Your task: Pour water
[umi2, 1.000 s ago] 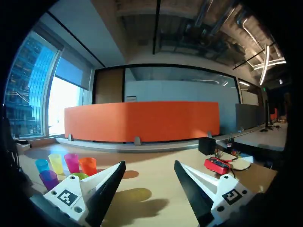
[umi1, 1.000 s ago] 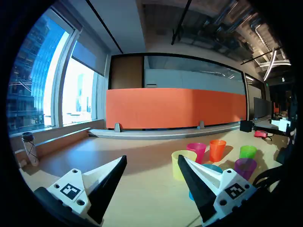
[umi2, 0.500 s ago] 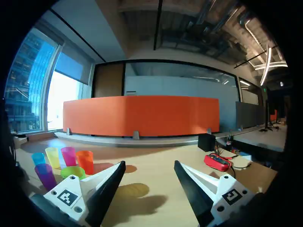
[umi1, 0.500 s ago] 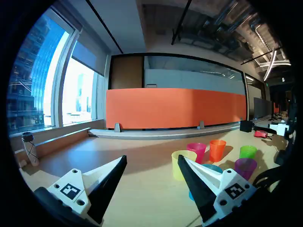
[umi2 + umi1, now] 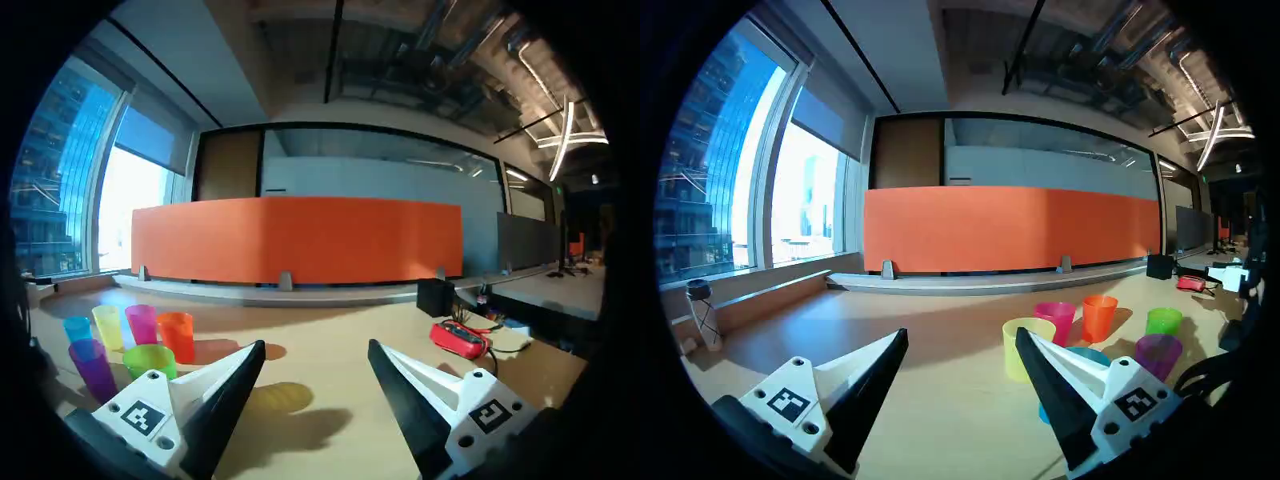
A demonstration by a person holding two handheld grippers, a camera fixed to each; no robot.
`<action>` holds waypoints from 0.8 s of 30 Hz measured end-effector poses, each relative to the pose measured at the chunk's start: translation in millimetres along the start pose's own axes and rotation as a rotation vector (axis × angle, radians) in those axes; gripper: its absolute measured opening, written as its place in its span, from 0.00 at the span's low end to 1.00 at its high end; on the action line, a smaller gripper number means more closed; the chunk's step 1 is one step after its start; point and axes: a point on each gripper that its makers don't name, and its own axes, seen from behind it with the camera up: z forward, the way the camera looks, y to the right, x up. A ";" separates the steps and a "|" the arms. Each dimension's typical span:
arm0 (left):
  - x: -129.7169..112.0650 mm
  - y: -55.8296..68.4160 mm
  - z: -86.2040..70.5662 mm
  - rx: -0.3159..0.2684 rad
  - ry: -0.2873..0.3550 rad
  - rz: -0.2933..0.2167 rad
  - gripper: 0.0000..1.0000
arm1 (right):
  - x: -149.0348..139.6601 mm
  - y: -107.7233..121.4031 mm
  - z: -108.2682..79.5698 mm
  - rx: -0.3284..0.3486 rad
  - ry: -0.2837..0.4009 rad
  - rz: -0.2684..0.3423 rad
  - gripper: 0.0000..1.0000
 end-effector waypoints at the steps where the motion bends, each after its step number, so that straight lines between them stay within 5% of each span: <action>1: 0.0 0.0 -0.1 0.000 0.000 0.000 1.00 | 0.2 -0.6 -0.2 0.001 0.000 0.000 0.99; 24: -0.2 0.1 0.5 0.000 0.000 0.000 1.00 | -1.4 -2.5 -1.5 0.006 0.002 0.001 0.99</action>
